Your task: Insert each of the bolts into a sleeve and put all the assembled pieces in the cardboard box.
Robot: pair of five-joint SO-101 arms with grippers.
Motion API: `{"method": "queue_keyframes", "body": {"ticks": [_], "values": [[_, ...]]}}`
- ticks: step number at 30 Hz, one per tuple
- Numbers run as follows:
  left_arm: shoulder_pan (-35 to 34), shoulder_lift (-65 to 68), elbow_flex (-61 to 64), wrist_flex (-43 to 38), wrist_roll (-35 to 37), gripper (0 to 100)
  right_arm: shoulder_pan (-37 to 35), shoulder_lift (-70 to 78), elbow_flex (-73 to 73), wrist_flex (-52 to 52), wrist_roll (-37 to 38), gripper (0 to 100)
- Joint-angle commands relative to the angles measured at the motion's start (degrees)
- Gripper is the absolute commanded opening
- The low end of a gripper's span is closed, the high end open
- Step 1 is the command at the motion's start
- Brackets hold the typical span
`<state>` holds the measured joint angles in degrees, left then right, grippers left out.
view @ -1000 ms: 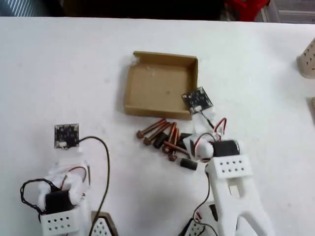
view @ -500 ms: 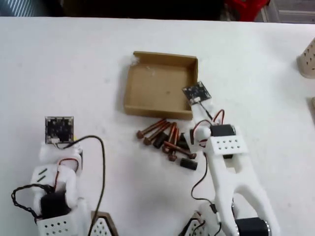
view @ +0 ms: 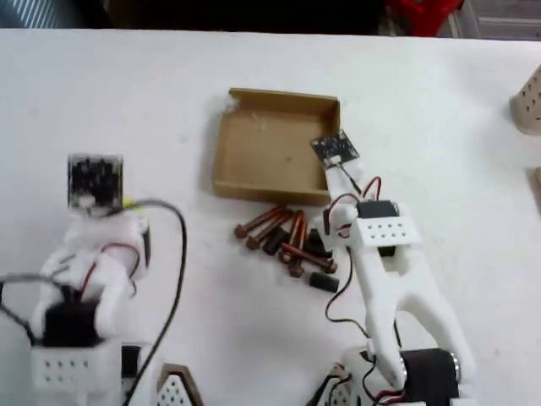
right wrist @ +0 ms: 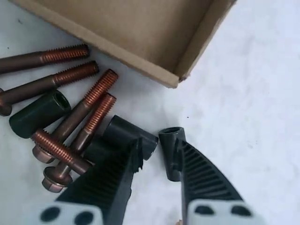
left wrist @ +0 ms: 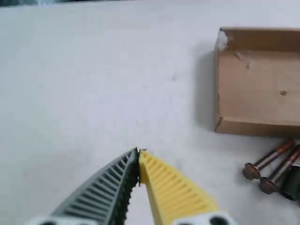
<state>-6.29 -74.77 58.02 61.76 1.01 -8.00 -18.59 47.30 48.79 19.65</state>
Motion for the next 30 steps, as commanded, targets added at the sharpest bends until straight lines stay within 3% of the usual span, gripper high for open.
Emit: {"method": "queue_keyframes", "body": {"ticks": [1,4,9,18,23,30], "values": [[8.0,23.6,-18.3,4.8,10.0,2,2.8,0.0,-2.6,-2.0,0.7,9.5],[12.7,31.5,-23.6,5.4,15.1,2,4.1,0.6,-2.6,-2.4,0.9,9.5],[17.0,38.9,-26.8,3.7,15.4,2,4.4,0.7,-2.6,-2.5,1.1,9.5],[16.5,46.0,-14.2,-9.5,15.1,2,4.3,5.5,-2.0,-5.9,7.5,9.5],[16.5,46.1,-13.9,-9.7,15.2,2,4.9,13.1,-7.1,-5.2,7.6,9.5],[16.4,46.5,-13.8,-9.7,15.1,2,5.2,22.3,-14.2,-0.2,14.4,9.6]]}}
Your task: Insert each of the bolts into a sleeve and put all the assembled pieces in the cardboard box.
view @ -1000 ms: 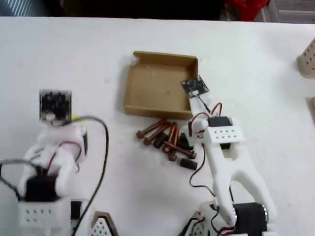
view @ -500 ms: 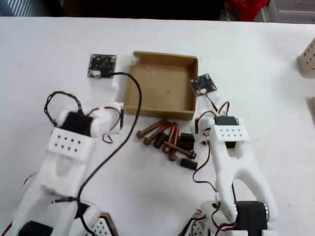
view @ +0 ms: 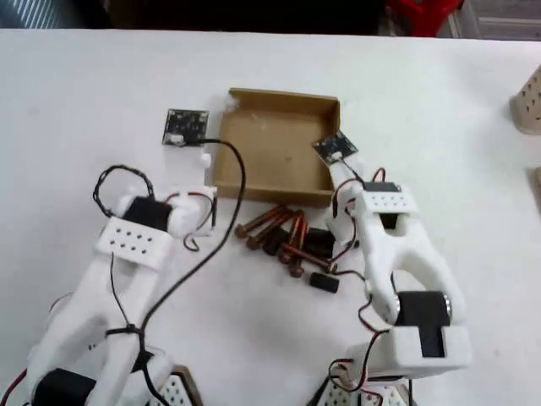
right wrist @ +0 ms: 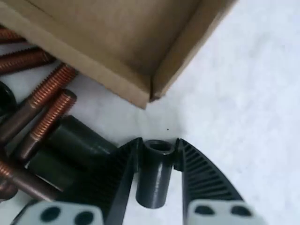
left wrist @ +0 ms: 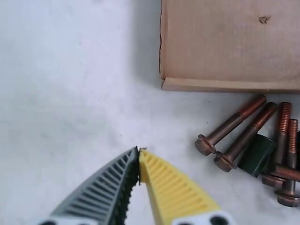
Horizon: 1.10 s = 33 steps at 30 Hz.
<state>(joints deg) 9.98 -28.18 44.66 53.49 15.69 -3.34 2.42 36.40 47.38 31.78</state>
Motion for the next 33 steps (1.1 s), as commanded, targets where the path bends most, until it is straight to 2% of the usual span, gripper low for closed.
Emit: {"method": "queue_keyframes", "body": {"ticks": [1,5,9,11,19,21,26,33], "values": [[0.1,-0.1,-0.4,-1.3,0.4,2,0.6,1.4,-3.8,2.1,2.7,9.8],[0.1,-0.1,-0.4,-1.3,0.4,2,0.6,1.3,-4.0,3.0,2.7,11.1],[0.1,-0.1,-0.4,-1.6,0.4,2,0.6,-1.3,-3.2,4.5,2.6,21.0],[0.1,-0.1,-0.4,-1.6,0.4,2,0.5,-3.3,-1.0,4.0,2.5,22.7],[0.1,-0.1,-0.4,-1.6,0.4,2,0.1,-15.3,8.7,3.5,2.5,20.4],[0.1,-0.1,-0.4,-1.6,0.4,2,0.2,-16.1,10.2,0.3,2.5,19.1],[0.1,0.0,-0.4,-1.6,0.4,2,-0.2,-12.7,9.9,-3.7,2.5,11.3],[0.1,0.0,1.6,-4.1,0.4,2,-0.7,-6.3,5.1,-1.6,2.9,12.5]]}}
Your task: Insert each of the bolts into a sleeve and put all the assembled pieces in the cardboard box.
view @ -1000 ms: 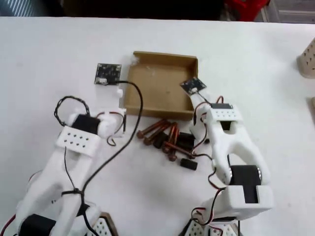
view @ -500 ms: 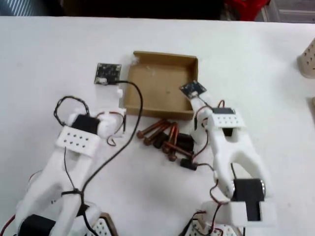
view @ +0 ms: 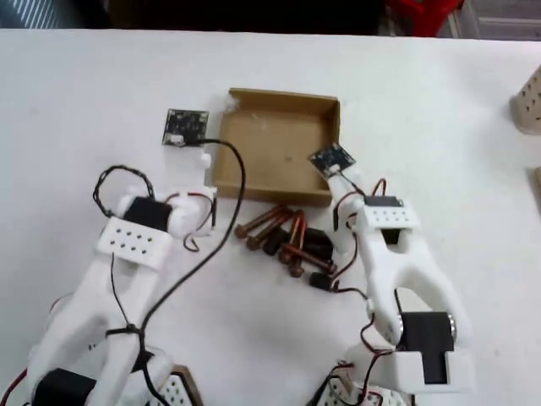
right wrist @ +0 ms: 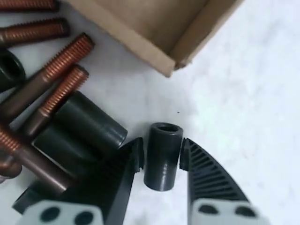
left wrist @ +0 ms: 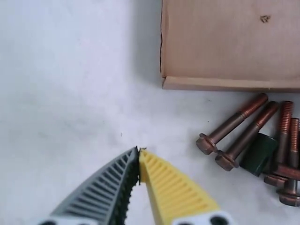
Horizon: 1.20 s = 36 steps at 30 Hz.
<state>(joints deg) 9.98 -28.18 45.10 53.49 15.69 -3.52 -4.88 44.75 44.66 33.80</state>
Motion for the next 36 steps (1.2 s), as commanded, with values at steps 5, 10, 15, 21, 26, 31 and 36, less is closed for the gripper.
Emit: {"method": "queue_keyframes", "body": {"ticks": [5,10,15,21,26,31,36], "values": [[0.7,-0.1,3.6,-7.9,0.4,2,-0.6,4.0,-6.2,3.9,1.1,10.9],[1.9,-0.5,3.8,-7.6,0.4,2,0.6,3.6,-6.2,4.3,0.7,2.7],[7.2,-0.1,3.9,-7.9,0.4,2,2.5,2.2,-6.3,6.2,0.5,1.7],[14.2,0.0,5.0,-8.3,0.4,2,3.7,2.3,-6.3,6.5,0.5,1.7],[22.8,0.0,9.9,-14.2,-5.7,2,3.7,2.4,-6.3,6.5,0.5,1.7],[24.2,0.0,13.7,-20.1,-6.0,12,3.7,2.4,-6.3,6.5,0.5,1.7],[23.5,0.0,13.5,-20.7,-2.5,17,3.7,2.4,-6.3,6.3,0.7,1.7]]}}
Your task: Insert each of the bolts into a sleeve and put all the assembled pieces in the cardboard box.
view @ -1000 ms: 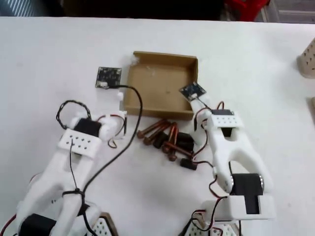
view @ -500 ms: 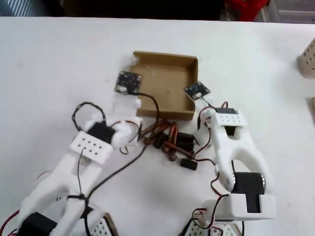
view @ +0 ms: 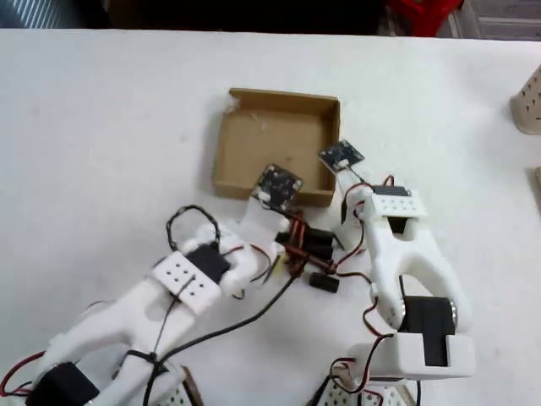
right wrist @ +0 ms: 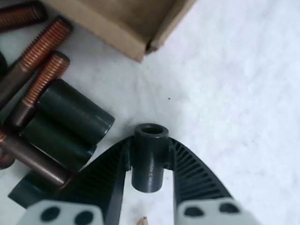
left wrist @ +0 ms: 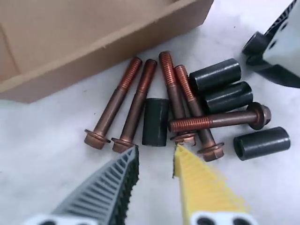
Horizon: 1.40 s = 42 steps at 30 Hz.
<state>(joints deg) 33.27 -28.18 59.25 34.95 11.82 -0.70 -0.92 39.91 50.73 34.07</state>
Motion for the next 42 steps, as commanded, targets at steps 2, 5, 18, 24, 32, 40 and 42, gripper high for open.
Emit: {"method": "queue_keyframes", "body": {"ticks": [2,5,18,24,32,40,42], "values": [[-1.7,0.2,-1.5,-2.1,1.4,15,0.9,-1.5,-1.5,0.2,0.4,1.7],[-5.1,4.1,-3.9,-2.1,0.7,14,0.9,-1.5,-1.5,0.2,0.4,1.7],[-6.7,19.6,-19.5,9.8,0.4,13,0.9,-1.5,-1.5,0.4,0.4,1.7],[-5.9,19.4,-15.7,2.8,0.2,3,0.8,-1.5,-1.5,0.4,0.4,1.7],[-4.2,26.5,-19.9,1.9,0.2,2,0.7,-1.5,-1.5,0.4,0.4,1.7],[-9.5,39.8,-34.4,12.5,0.6,2,0.7,-1.5,-1.4,0.4,0.4,1.7],[-10.4,41.8,-37.1,15.0,0.6,2,0.7,-1.5,-1.4,0.4,0.4,1.7]]}}
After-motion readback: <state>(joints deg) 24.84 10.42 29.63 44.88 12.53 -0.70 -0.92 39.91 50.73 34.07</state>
